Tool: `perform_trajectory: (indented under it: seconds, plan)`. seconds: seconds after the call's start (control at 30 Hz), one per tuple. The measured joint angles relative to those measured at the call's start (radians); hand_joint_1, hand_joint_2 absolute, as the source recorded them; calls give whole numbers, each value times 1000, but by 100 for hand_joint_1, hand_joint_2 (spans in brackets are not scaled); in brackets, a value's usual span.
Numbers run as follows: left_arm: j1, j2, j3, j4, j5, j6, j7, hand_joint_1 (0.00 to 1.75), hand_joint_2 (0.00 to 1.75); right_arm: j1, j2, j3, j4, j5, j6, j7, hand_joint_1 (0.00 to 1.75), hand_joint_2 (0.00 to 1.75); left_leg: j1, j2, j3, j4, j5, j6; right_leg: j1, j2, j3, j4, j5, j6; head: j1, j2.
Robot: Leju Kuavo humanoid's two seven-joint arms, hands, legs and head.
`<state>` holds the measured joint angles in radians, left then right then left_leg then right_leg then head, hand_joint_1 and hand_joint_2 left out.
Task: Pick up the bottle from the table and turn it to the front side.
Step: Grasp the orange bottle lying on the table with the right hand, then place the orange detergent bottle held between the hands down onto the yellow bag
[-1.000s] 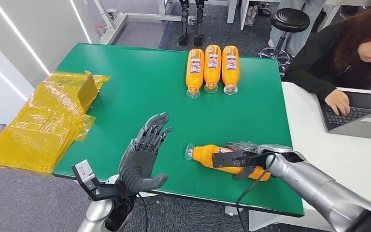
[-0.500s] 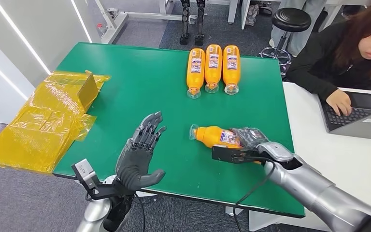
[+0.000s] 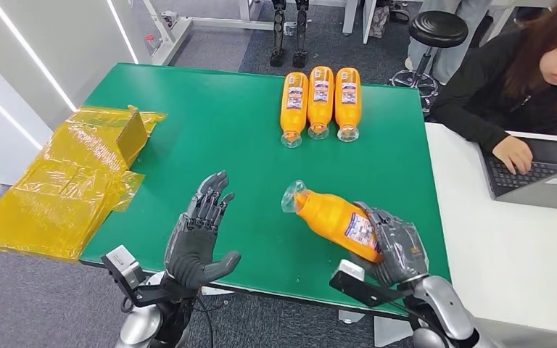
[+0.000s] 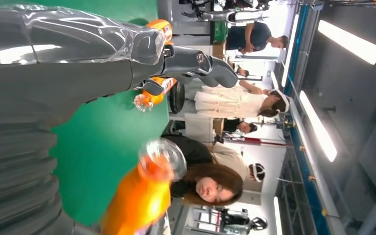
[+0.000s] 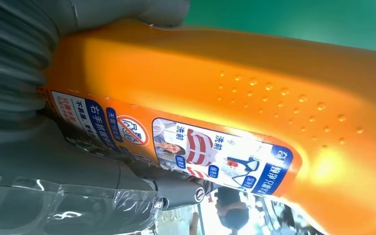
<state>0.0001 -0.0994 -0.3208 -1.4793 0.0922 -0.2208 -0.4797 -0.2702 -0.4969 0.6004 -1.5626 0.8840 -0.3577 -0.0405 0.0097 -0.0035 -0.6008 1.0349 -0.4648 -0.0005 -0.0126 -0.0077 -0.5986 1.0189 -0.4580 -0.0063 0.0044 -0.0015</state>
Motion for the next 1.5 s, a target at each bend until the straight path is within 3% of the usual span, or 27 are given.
perform_trajectory:
  seconds: [0.17, 0.43, 0.87, 1.13, 1.17, 1.27, 1.3, 1.5]
  plan:
    - [-2, -2, 0, -1, 15, -2, 9, 0, 175, 98, 23, -19, -65, 38, -84, -40, 175, 175, 0, 1, 0, 0, 0, 0, 0, 1, 0, 0, 0, 0, 0, 0]
    - [-21, -5, -39, 6, 119, -75, 46, 0, 175, 172, 90, 4, -82, 90, -178, -94, 175, 175, 0, 1, 1, 0, 0, 0, 0, 1, 0, 0, 0, 0, 0, 0]
    - [-21, -1, -145, 4, 182, -134, 83, 0, 175, 102, 233, 103, -44, 42, -161, -118, 175, 175, 0, 2, 1, 0, 0, 0, 0, 2, 0, 1, 0, 0, 0, 0]
    - [-24, 15, -169, -17, 183, -103, 65, 0, 175, 49, 327, 165, 1, -86, -148, -161, 175, 175, 0, 2, 1, -1, 0, -1, 0, 2, 0, 1, 0, 0, 0, 0]
    - [-25, 17, -169, -19, 182, -96, 62, 27, 175, 42, 338, 172, 7, -100, -146, -164, 175, 175, 0, 2, 1, -1, 1, -1, 0, 2, 0, 1, 0, 0, 0, 0]
    - [-30, 23, -169, -21, 175, -74, 58, 158, 175, 23, 375, 190, 25, -125, -139, -166, 175, 175, 0, 3, 1, 0, 1, -1, 0, 2, 0, 1, 0, 0, 0, 0]
    - [-33, 24, -169, -20, 173, -68, 57, 175, 175, 16, 387, 194, 29, -130, -137, -165, 175, 175, 0, 3, 1, 0, 1, -1, 0, 2, 0, 1, 0, 0, 0, 0]
    - [-40, 29, -167, -20, 178, -38, 55, 175, 175, 3, 425, 203, 53, -152, -136, -161, 175, 175, 0, 3, 1, 0, 1, -1, 0, 2, 0, 1, 0, 0, 0, 0]
